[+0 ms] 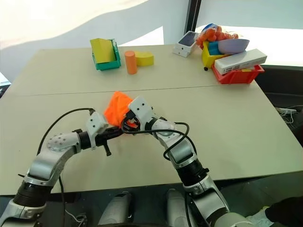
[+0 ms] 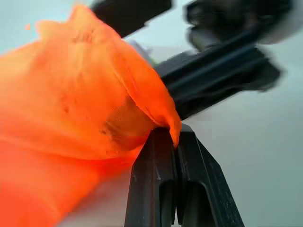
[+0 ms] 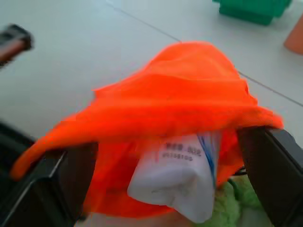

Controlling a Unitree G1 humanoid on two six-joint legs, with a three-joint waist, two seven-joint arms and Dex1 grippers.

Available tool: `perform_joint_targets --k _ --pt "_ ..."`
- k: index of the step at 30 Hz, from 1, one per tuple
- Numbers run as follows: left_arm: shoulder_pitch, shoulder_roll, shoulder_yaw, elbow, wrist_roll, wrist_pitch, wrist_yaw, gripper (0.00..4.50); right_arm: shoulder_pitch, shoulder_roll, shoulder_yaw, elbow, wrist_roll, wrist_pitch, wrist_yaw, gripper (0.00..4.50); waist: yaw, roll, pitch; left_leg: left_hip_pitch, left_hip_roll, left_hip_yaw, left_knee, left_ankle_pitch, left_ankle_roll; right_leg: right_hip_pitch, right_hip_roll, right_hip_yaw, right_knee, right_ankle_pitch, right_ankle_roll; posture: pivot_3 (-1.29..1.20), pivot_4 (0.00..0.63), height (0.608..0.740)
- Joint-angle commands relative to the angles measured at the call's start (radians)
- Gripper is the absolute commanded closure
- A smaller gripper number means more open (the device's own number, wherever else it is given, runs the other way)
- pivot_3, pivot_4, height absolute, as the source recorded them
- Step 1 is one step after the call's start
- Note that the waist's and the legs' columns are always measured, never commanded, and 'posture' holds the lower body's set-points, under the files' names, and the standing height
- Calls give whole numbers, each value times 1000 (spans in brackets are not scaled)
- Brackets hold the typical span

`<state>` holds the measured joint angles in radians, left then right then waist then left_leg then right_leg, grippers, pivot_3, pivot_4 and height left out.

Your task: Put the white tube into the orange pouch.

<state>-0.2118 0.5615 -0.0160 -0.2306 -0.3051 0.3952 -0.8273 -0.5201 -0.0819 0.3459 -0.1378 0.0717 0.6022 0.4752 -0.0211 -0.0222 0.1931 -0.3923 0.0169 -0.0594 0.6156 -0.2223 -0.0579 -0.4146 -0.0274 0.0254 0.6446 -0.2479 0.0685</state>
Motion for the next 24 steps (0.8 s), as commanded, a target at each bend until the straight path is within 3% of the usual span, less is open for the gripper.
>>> perform_joint_targets --k 1,6,8,11,16,24 --pt "-37 -11 84 -1 -80 37 23 4500 29 -38 -18 -115 77 41 77 50 0 0 0 0 0 0 0 0 0 0 0 0 0 0 0 0 150 740" --pt "-64 -30 129 32 -160 96 32 4500 83 -116 -68 -159 142 39 143 50 1 0 0 0 0 0 0 0 0 0 0 0 0 -1 -1 0 150 740" --pt "-68 -34 139 36 -182 112 34 4500 94 -131 -77 -160 161 53 152 565 0 0 0 0 0 0 0 0 0 0 0 0 0 -1 0 0 150 740" --pt "-74 -39 150 44 -215 144 34 4500 103 -142 -62 -159 164 61 158 1811 -1 0 0 0 0 0 0 0 0 0 0 0 1 0 -1 0 150 740" --pt "-76 -31 149 52 -221 149 29 4500 82 -113 6 -100 120 66 131 4478 -2 0 0 0 0 0 0 0 0 -1 1 0 1 -1 -1 0 150 740" --pt "-59 -12 139 42 -217 141 22 4500 -18 -12 34 121 20 -51 16 4478 0 0 0 0 0 0 0 0 0 -1 0 0 1 -2 -3 0 150 740"
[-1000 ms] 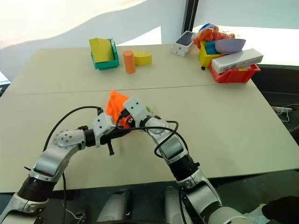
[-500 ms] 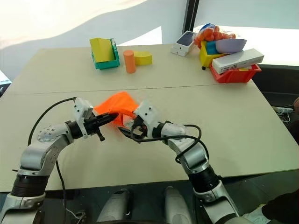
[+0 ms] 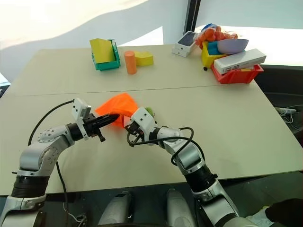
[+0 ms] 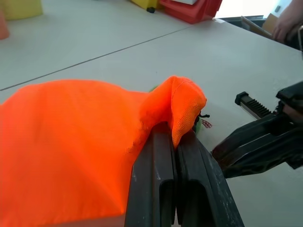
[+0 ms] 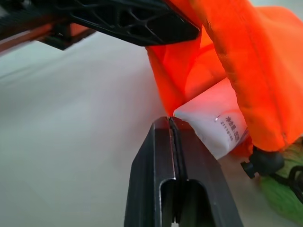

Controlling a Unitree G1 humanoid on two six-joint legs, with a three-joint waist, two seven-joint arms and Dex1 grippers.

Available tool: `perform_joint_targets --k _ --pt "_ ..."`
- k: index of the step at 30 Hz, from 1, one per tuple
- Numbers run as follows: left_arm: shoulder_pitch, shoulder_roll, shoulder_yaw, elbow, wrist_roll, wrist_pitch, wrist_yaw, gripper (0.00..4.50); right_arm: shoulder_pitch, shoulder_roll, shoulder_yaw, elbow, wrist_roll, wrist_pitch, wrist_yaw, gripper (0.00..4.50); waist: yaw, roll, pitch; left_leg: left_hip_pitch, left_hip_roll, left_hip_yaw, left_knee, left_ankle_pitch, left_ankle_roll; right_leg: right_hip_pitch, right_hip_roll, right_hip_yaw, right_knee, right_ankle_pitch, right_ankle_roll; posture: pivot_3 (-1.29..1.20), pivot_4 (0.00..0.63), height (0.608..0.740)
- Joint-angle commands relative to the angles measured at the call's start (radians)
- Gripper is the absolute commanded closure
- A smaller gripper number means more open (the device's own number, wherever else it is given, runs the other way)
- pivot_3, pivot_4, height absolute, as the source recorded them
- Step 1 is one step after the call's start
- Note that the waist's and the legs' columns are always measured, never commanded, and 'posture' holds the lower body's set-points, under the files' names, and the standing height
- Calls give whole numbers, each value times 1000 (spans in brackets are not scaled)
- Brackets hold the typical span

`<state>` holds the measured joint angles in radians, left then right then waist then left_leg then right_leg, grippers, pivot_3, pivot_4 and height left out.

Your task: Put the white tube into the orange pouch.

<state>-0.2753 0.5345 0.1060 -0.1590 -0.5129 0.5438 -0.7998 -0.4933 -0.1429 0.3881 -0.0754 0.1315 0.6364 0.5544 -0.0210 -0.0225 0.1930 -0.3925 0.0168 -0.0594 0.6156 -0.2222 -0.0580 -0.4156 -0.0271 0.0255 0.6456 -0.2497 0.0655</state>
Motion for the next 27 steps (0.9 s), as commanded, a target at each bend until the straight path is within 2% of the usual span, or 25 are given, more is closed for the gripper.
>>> perform_joint_targets --k 1,7,12,20,25,27 --pt "13 20 15 -34 -6 -10 -8 4500 -56 73 -22 89 -48 -109 -93 4478 0 0 0 0 0 0 0 0 0 0 0 0 0 0 0 0 150 740" --pt "56 37 5 -54 0 -17 -14 4500 -67 135 -32 170 -86 -254 -150 4478 -4 0 0 0 0 0 -1 0 0 -1 0 0 1 1 2 0 150 740" --pt "84 60 -8 -57 23 -37 -22 4500 -32 123 -21 150 -104 -290 -137 4478 -3 0 0 0 0 0 -1 0 0 -1 0 0 0 0 0 0 150 740" --pt "129 147 43 12 71 -101 -55 4500 86 -54 -56 -86 -28 -231 46 4478 -1 0 0 -1 0 0 -1 0 0 -2 0 0 0 0 -1 0 150 740" --pt "171 216 81 109 128 -190 -75 4500 124 -179 -70 -136 -14 -225 131 4478 -4 0 0 -1 0 1 -1 0 0 -3 0 0 1 -3 -5 0 150 740" --pt "171 226 90 156 153 -235 -65 4500 122 -191 -63 -134 -17 -223 139 3932 -4 0 0 -1 0 1 -2 0 0 -3 0 0 1 -3 -5 0 150 740"
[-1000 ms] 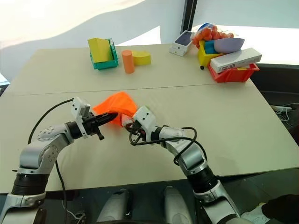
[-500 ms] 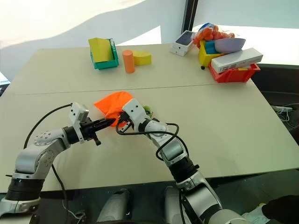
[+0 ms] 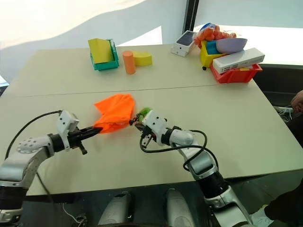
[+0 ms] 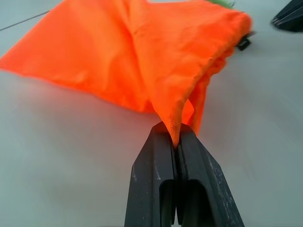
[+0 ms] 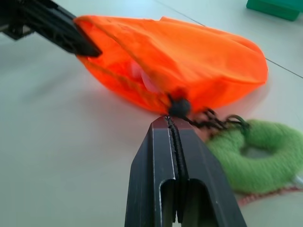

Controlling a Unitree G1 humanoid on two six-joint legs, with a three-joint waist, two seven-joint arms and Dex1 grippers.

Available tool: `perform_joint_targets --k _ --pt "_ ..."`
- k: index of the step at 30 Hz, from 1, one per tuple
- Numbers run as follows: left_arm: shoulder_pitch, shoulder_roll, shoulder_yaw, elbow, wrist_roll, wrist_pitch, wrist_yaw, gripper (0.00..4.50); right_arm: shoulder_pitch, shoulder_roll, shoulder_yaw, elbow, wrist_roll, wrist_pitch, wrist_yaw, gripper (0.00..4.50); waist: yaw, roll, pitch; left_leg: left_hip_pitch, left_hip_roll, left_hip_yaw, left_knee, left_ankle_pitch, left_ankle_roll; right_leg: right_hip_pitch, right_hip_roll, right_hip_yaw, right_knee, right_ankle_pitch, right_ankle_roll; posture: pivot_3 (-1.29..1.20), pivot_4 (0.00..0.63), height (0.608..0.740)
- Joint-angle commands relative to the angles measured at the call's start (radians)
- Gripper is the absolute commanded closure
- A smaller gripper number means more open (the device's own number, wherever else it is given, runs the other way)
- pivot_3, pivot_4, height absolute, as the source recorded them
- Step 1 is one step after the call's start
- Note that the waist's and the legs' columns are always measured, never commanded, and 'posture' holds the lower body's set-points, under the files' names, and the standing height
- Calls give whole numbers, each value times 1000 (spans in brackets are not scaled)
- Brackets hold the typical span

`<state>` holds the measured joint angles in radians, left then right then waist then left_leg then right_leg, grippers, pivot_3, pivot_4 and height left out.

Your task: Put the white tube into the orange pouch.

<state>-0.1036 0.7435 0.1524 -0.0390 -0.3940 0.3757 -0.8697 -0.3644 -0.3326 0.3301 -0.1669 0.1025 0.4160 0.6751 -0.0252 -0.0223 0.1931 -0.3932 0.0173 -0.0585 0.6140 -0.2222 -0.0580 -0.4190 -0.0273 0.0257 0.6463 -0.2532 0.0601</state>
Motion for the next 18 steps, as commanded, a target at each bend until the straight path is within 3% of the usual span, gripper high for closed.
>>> perform_joint_targets --k 1,6,7,11,15,18 --pt "-8 17 53 64 48 -92 20 4500 -11 -3 2 -39 5 -10 19 3609 0 0 0 0 0 0 0 0 0 0 0 0 0 0 0 0 150 740" --pt "-29 -4 78 110 58 -158 51 4500 -57 22 16 26 -57 -60 -26 1105 2 0 0 0 0 0 0 0 0 0 0 0 0 0 0 0 150 740" --pt "-21 -10 79 90 38 -149 38 4500 -70 27 18 45 -69 -71 -32 1105 2 0 0 0 0 1 0 0 0 0 0 0 0 0 0 0 150 740" --pt "4 -17 88 39 -1 -115 16 3290 -104 29 38 112 -117 -124 -36 1065 5 0 0 -1 0 1 0 0 0 0 -1 0 0 0 0 0 150 740" --pt "4 -14 126 6 -42 -72 31 1328 -147 41 62 207 -173 -207 -47 1065 4 0 0 -1 0 1 0 0 0 -1 0 0 1 0 0 0 150 740" --pt "-17 -8 172 -14 -95 -23 40 1328 -168 59 76 272 -205 -250 -54 1065 4 0 0 -1 0 1 0 0 0 -1 0 0 1 0 0 0 150 740"
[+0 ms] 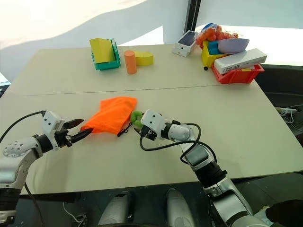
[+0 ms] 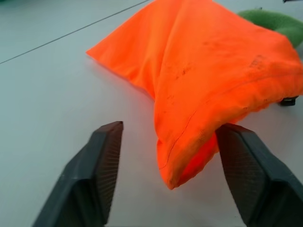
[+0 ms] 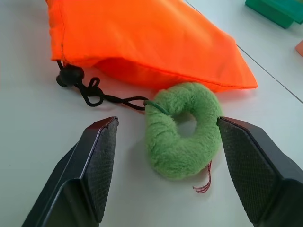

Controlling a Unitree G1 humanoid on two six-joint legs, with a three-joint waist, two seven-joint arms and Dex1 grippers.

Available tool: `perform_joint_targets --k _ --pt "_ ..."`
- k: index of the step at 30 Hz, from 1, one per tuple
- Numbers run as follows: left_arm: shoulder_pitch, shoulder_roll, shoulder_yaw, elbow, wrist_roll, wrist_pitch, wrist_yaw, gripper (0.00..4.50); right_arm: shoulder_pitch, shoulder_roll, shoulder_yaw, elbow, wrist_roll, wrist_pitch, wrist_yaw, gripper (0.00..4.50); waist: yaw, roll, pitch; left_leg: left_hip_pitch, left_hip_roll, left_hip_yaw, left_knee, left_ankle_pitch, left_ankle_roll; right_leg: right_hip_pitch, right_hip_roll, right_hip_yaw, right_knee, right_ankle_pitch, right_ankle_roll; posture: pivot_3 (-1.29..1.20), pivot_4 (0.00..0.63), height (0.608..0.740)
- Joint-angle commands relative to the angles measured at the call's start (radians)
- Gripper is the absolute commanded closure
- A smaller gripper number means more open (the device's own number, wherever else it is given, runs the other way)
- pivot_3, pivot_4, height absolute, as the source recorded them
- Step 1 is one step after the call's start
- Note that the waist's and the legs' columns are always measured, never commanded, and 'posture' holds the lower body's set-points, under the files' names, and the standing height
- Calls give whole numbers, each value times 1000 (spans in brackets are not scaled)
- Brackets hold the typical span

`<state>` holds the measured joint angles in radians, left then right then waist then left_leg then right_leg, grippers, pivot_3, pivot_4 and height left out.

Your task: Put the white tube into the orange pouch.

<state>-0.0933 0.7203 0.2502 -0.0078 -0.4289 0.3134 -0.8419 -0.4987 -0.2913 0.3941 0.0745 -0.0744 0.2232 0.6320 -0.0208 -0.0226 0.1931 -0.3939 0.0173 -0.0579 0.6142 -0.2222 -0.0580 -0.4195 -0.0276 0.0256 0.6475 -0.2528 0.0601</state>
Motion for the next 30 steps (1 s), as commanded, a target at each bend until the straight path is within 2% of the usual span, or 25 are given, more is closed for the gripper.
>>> perform_joint_targets --k 1,4,9,14,18,21,30 --pt "-35 17 91 -51 -81 59 16 1328 -38 20 18 48 -40 -67 -13 1065 0 0 0 0 0 0 0 0 0 0 0 0 0 0 0 0 150 740" --pt "-54 8 132 -79 -136 106 32 1289 -32 11 24 69 -82 -69 -30 1876 0 0 0 0 0 0 0 0 0 0 0 0 0 0 0 0 150 740" --pt "-58 -15 167 -148 -233 203 63 1289 38 -42 -41 -50 -66 -23 -23 4426 4 0 0 0 0 0 0 0 0 0 0 0 0 0 1 0 150 740" --pt "-53 5 170 -204 -327 305 43 1289 143 -103 -143 -228 16 53 13 4478 3 0 0 0 0 -1 1 0 0 1 0 0 0 0 1 0 150 740" --pt "-55 26 118 -195 -286 302 17 1289 230 -142 -258 -373 160 144 68 4478 0 0 0 0 0 -1 0 0 0 1 0 0 0 0 1 0 150 740" --pt "-104 19 71 -171 -248 272 16 1289 254 -164 -290 -415 201 184 81 4478 2 -1 0 0 0 -1 1 0 0 1 0 0 0 -1 0 0 150 740" --pt "-315 -15 -217 -104 -82 147 -133 1289 238 -162 -285 -420 214 208 57 4478 5 -1 0 0 -1 0 1 0 0 1 1 0 0 0 0 0 150 740"
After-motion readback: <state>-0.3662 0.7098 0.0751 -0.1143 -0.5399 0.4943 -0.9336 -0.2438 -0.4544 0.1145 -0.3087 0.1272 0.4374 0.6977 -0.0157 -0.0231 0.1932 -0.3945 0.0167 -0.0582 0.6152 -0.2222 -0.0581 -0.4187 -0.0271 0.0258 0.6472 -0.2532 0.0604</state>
